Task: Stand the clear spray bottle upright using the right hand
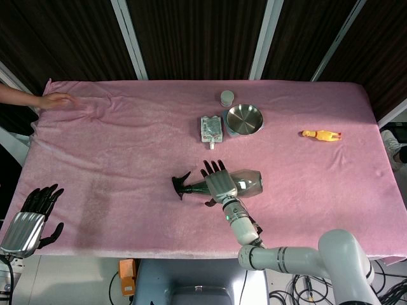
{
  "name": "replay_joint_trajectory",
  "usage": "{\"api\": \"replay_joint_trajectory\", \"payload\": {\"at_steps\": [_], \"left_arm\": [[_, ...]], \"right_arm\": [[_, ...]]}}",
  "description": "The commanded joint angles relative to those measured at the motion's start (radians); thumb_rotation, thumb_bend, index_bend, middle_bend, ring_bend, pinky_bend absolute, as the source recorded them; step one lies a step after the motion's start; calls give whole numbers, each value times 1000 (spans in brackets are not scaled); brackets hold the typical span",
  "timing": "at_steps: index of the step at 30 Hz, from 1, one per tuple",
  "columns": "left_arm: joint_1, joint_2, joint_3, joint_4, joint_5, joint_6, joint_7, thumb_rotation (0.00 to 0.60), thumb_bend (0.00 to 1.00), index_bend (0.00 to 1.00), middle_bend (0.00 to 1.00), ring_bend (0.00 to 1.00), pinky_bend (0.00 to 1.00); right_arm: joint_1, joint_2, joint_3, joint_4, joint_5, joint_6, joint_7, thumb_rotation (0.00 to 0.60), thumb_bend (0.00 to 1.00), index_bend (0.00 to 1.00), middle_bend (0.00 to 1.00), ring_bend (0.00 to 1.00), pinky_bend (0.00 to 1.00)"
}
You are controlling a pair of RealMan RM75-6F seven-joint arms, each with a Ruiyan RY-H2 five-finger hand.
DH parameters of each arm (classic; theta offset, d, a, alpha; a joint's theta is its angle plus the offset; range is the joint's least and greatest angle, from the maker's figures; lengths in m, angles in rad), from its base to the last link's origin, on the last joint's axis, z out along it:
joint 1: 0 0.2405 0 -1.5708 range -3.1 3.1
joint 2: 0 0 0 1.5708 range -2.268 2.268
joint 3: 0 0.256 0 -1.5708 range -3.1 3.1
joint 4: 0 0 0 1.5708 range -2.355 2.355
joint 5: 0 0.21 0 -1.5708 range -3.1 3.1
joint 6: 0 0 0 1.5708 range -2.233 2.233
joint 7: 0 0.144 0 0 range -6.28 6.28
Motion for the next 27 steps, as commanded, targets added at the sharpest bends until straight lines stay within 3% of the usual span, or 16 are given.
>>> {"api": "replay_joint_trajectory", "payload": {"at_steps": [1, 9, 16, 21, 27], "left_arm": [[1, -1, 1, 1, 5, 5, -2, 600, 403, 0, 0, 0, 19], [-3, 0, -3, 4, 0, -2, -9, 600, 404, 0, 0, 0, 19], [-13, -1, -6, 7, -1, -12, -19, 600, 405, 0, 0, 0, 19], [-16, 0, -7, 8, -3, -18, -23, 600, 404, 0, 0, 0, 18], [-13, -1, -5, 9, -5, -16, -22, 600, 404, 0, 0, 0, 18]], "right_arm": [[0, -3, -2, 5, -6, 2, 5, 600, 246, 323, 103, 0, 67], [4, -23, -1, 45, -20, 14, 12, 600, 302, 510, 192, 20, 67], [-1, -47, 6, 82, -38, 47, 17, 600, 398, 742, 401, 156, 118], [-9, -27, 14, 62, -33, 50, 13, 600, 402, 834, 529, 273, 141], [-64, 12, 32, 2, -186, 107, 181, 600, 402, 874, 565, 325, 202]]}}
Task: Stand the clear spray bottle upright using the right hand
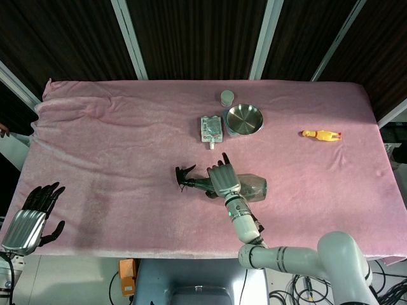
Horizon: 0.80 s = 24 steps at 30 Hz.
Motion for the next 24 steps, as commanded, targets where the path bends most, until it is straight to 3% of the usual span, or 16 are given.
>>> {"api": "replay_joint_trajectory", "payload": {"at_steps": [1, 6, 10, 16, 24], "left_arm": [[1, 0, 1, -1, 0, 1, 2, 600, 404, 0, 0, 0, 19], [3, -1, 2, -3, 3, 5, 7, 600, 403, 0, 0, 0, 19], [3, -3, 3, -4, 1, 2, 12, 600, 404, 0, 0, 0, 19], [1, -4, 5, -7, -1, -4, 19, 600, 405, 0, 0, 0, 19], [-2, -7, 4, -9, -6, -12, 26, 600, 405, 0, 0, 0, 19]], "right_arm": [[-52, 34, 14, -47, -137, 53, 154, 600, 402, 874, 565, 326, 206], [-131, 54, 30, -66, -330, 152, 424, 600, 402, 876, 567, 327, 215], [-215, 53, 42, -41, -461, 234, 736, 600, 402, 875, 567, 330, 226], [-318, 64, 70, 9, -516, 239, 1176, 600, 402, 875, 567, 333, 232], [-372, 40, 77, 124, -588, 254, 1447, 600, 402, 875, 567, 333, 232]]}}
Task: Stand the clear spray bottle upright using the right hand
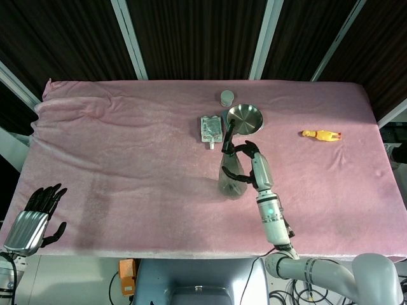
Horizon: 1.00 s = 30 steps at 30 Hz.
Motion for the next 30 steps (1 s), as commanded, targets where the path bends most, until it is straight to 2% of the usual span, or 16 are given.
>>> {"api": "replay_joint_trajectory", "payload": {"at_steps": [1, 14, 23, 29, 30], "left_arm": [[0, 0, 0, 0, -1, 0, 0, 600, 404, 0, 0, 0, 19], [2, 4, 5, -1, 8, 4, -6, 600, 405, 0, 0, 0, 19], [-4, 3, 6, 2, 4, -10, -7, 600, 404, 21, 0, 0, 19], [-7, 1, 5, 4, -2, -17, -4, 600, 404, 110, 0, 0, 19], [-7, 1, 4, 4, -4, -18, -2, 600, 404, 117, 0, 0, 19]], "right_arm": [[-62, -15, 9, 86, -89, 42, 147, 600, 402, 875, 567, 334, 232], [-97, -59, -39, 167, -168, 62, 148, 600, 402, 833, 567, 336, 232], [-110, -31, -72, 151, -206, 42, 97, 600, 374, 699, 560, 309, 232], [-124, 5, -96, 117, -227, 24, 83, 600, 347, 562, 455, 252, 229], [-128, 13, -101, 108, -232, 24, 79, 600, 339, 512, 430, 235, 223]]}}
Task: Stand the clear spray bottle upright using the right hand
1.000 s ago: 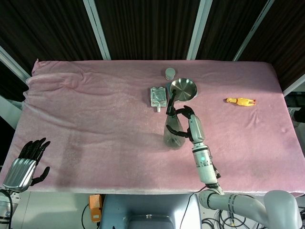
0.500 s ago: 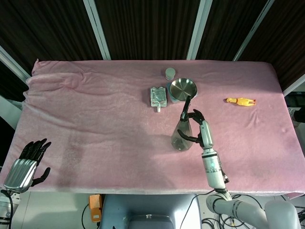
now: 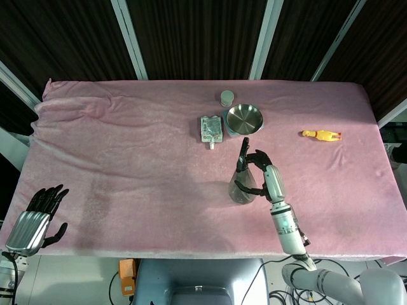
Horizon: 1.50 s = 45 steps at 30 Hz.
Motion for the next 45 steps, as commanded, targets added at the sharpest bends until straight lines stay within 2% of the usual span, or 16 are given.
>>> {"api": "replay_joint_trajectory", "payload": {"at_steps": [1, 4, 6, 12, 17, 21, 24, 28, 31, 33, 37, 41, 45], "left_arm": [[-1, -1, -2, 0, -4, -3, 3, 600, 404, 121, 0, 0, 19], [-1, -3, -1, -2, -6, -5, 8, 600, 405, 124, 0, 0, 19], [-1, -2, -1, -2, -7, -6, 14, 600, 406, 128, 0, 0, 19], [0, 0, -1, -7, -4, 0, 17, 600, 419, 153, 0, 0, 19], [1, 0, 0, -7, 0, 3, 14, 600, 414, 145, 0, 0, 19], [7, 2, 3, -5, 9, 17, 7, 600, 408, 142, 0, 0, 19], [9, 2, 4, -5, 12, 22, 8, 600, 407, 141, 0, 0, 19], [14, 0, 4, -6, 14, 31, 16, 600, 407, 129, 0, 0, 19], [18, -5, 1, -3, 19, 47, 22, 600, 407, 101, 0, 0, 19], [23, -12, -2, 3, 24, 62, 25, 600, 406, 59, 0, 0, 17], [32, -24, -4, 13, 34, 87, 35, 600, 405, 28, 0, 0, 15], [33, -30, -3, 14, 37, 89, 49, 600, 405, 28, 0, 0, 14], [35, -31, -2, 13, 35, 88, 57, 600, 405, 28, 0, 0, 14]], "right_arm": [[-12, 21, -14, -23, -14, -1, -13, 600, 336, 476, 413, 224, 218], [-24, 42, -28, -47, -27, 3, -28, 600, 306, 264, 317, 156, 184], [-30, 55, -34, -63, -36, 7, -38, 600, 289, 169, 273, 121, 160], [-56, 121, -51, -153, -59, 26, -90, 600, 252, 69, 196, 53, 118], [-72, 144, -59, -181, -73, 50, -109, 600, 246, 22, 163, 20, 85], [-154, 293, -129, -289, -111, 112, -197, 600, 226, 0, 90, 0, 28], [-203, 408, -164, -370, -91, 117, -327, 600, 226, 0, 37, 0, 3], [-273, 609, -243, -517, -3, 67, -587, 600, 225, 0, 0, 0, 0], [-344, 683, -291, -574, 25, 119, -746, 600, 224, 0, 0, 0, 0], [-393, 694, -314, -580, 24, 169, -800, 600, 224, 0, 0, 0, 0], [-476, 658, -328, -519, -8, 270, -821, 600, 224, 0, 0, 0, 0], [-492, 657, -325, -499, -69, 299, -781, 600, 225, 0, 0, 0, 0], [-489, 659, -321, -498, -71, 258, -771, 600, 225, 0, 0, 0, 0]]}}
